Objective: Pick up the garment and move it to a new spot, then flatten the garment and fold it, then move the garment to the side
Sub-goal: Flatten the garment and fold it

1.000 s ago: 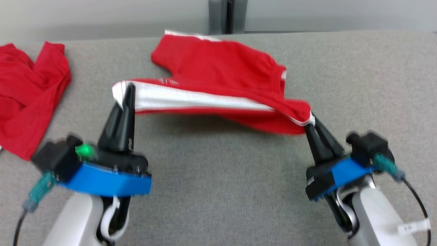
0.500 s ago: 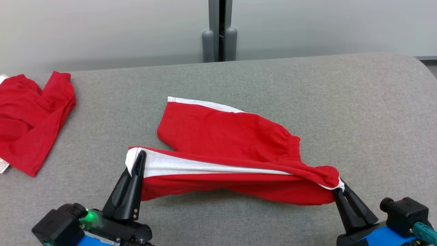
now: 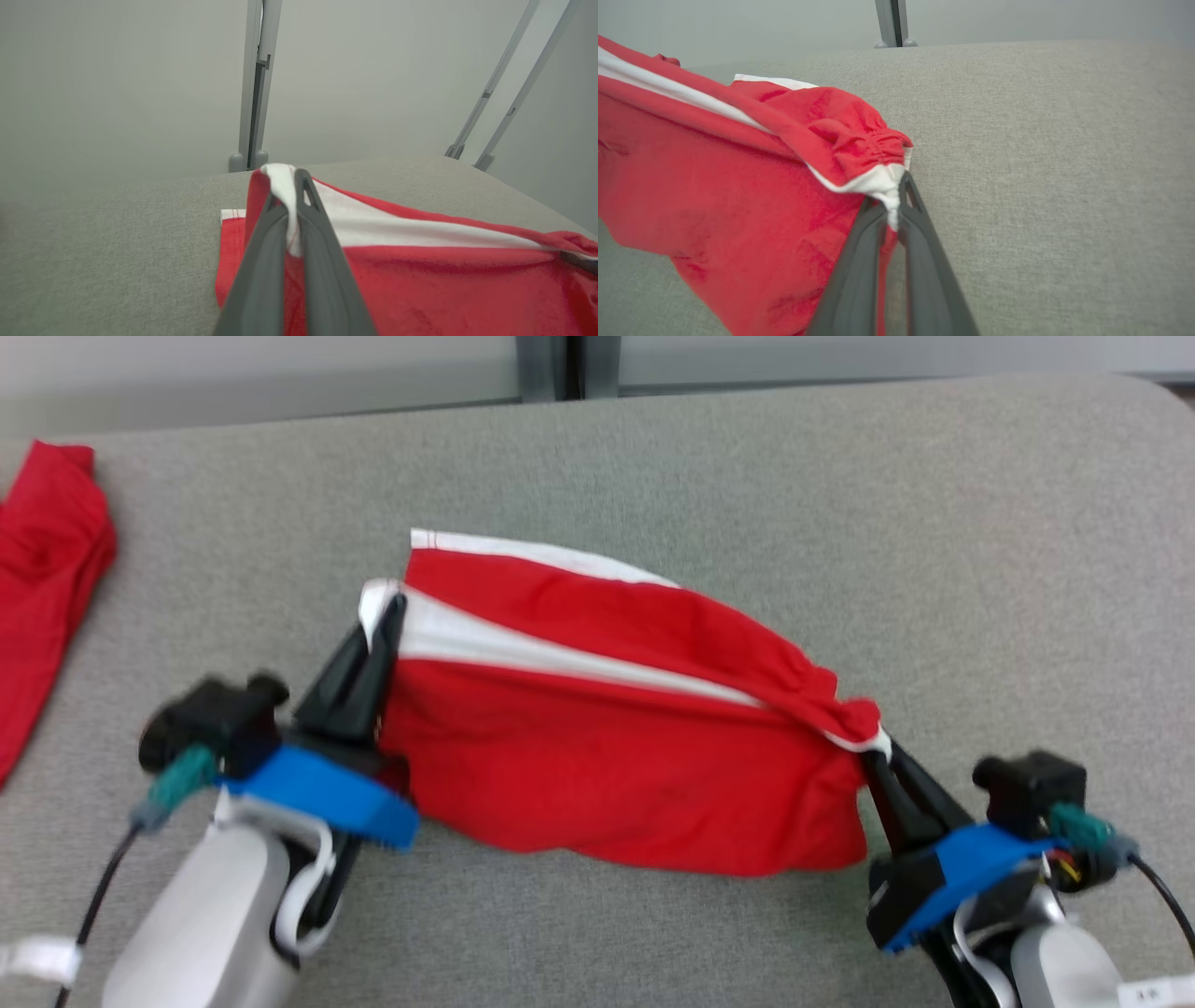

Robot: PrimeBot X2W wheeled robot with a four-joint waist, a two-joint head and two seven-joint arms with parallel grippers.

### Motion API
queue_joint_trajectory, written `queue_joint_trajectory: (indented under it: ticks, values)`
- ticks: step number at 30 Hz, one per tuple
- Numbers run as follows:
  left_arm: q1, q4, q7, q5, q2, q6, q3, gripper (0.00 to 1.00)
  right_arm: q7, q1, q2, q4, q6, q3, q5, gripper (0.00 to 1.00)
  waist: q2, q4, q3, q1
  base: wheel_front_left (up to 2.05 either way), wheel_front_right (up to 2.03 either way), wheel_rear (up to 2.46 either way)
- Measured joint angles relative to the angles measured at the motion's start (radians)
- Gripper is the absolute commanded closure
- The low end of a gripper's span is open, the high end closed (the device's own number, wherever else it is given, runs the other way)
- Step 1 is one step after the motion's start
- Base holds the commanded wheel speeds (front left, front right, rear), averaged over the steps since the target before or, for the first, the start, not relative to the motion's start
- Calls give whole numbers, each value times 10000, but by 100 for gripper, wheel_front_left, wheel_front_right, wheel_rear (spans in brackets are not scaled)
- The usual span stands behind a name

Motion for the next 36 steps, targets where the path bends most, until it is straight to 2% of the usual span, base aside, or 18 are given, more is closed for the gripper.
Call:
queue_joint_trajectory:
  ticks: [7, 11, 14, 15, 16, 17, 18, 19, 20, 21, 29, 36]
  values:
    - [-2564, 2554, -98, 353, -364, -245, -339, 100, -255, -1754, 121, 1101, 2, -79, -405, 100, 0, -179, 1043, 1, 0, 0, 0]
    - [-3648, 3939, -86, 385, -495, -330, -481, 100, -454, -2564, 140, 1776, 2, 44, -261, 100, 0, -246, 1466, 1, 0, 0, 0]
    - [-4276, 4876, -123, 479, -564, -357, -596, 100, -671, -3044, 148, 2247, 2, 165, -142, 89, 0, -314, 1649, 2, 0, 0, 0]
    - [-4429, 5152, -96, 466, -617, -378, -635, 100, -761, -3152, 151, 2389, 2, 176, -144, 76, 0, -329, 1672, 1, 0, 0, 0]
    - [-4553, 5404, -61, 441, -685, -380, -673, 100, -853, -3232, 151, 2504, 2, 174, -140, 52, 0, -341, 1683, 1, 0, 0, 0]
    - [-4679, 5685, -4, 408, -731, -380, -690, 100, -1020, -3289, 151, 2587, 2, 167, -130, 52, 0, -353, 1693, 1, 0, 0, 0]
    - [-4793, 5921, 4, 412, -759, -382, -723, 81, -1154, -3350, 148, 2675, 0, 144, -130, 0, 0, -360, 1693, 1, 0, 0, 0]
    - [-4883, 6084, -29, 422, -788, -380, -748, 57, -1269, -3403, 142, 2761, 0, 136, -127, 0, 0, -362, 1681, 1, 0, 0, 0]
    - [-4964, 6253, -100, 431, -830, -382, -759, 18, -1371, -3419, 142, 2823, -2, 136, -109, 0, 0, -359, 1651, 1, 0, 0, 0]
    - [-5029, 6370, -150, 435, -892, -382, -773, 0, -1448, -3418, 142, 2878, -2, 146, -92, 0, 0, -352, 1610, 1, 0, 0, 0]
    - [-4996, 6613, -359, 86, -1162, -424, -1026, 0, -2027, -3134, 146, 2788, -2, -130, -270, 0, 0, -151, 1088, 0, 0, 0, 0]
    - [-4092, 6443, 420, -539, -848, -468, -1231, 0, -2019, -2368, 144, 2098, -2, -656, -585, 0, 0, 52, 476, -2, 0, 0, 0]
